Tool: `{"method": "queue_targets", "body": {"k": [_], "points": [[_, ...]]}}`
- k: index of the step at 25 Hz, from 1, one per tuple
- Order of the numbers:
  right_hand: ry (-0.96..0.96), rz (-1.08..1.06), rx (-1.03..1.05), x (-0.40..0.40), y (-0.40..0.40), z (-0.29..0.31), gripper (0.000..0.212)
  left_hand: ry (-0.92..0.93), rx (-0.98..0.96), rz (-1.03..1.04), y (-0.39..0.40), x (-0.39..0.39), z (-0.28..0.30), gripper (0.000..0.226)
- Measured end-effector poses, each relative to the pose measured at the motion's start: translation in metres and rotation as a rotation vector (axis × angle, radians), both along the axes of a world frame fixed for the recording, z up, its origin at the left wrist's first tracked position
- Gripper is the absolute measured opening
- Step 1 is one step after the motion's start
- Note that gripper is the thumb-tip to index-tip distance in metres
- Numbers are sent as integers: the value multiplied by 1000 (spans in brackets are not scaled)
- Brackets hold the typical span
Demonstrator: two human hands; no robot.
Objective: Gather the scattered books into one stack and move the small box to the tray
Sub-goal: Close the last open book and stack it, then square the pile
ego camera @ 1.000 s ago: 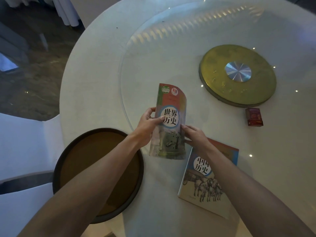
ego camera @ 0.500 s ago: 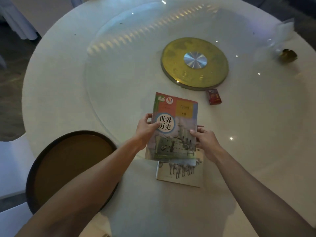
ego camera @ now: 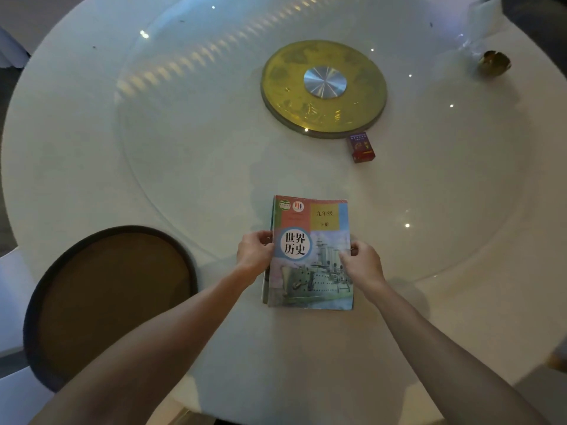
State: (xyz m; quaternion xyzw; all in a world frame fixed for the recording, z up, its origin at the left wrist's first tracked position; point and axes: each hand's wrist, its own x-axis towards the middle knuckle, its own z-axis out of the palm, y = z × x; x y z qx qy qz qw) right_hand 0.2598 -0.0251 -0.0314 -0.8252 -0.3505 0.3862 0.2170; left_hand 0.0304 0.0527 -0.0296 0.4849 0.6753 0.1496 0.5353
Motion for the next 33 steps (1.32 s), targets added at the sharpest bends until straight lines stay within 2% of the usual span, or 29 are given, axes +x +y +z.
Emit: {"method": "queue_targets", "body": {"k": [2, 5, 10, 16, 21, 23, 27, 30, 33], "points": [[-127, 83, 2, -1, -3, -4, 13, 118, 108, -100, -3, 2, 1, 23], [-240, 152, 14, -2, -3, -11, 13, 210, 170, -171, -4, 2, 2, 21], [-225, 135, -14, -2, -1, -18, 17, 253, 301, -179, -3, 7, 6, 25], [-243, 145, -25, -3, 0, -24, 22, 277, 214, -173, -5, -4, -4, 29], [-186, 140, -49, -3, -5, -31, 24, 261, 168, -171, -15, -12, -8, 32], [-157, 74, -70, -9, -14, -30, 29, 236, 147, -169, -20, -13, -8, 34], [-83, -232, -78, -33, -48, -24, 46, 209, 79, -140, -37, -17, -10, 32], [-37, -395, -87, -50, -75, -30, 42, 203, 45, -134, -48, -19, -10, 31], [182, -548, -97, -60, -91, -38, 34, 194, -11, -110, -64, -26, -11, 29]]}}
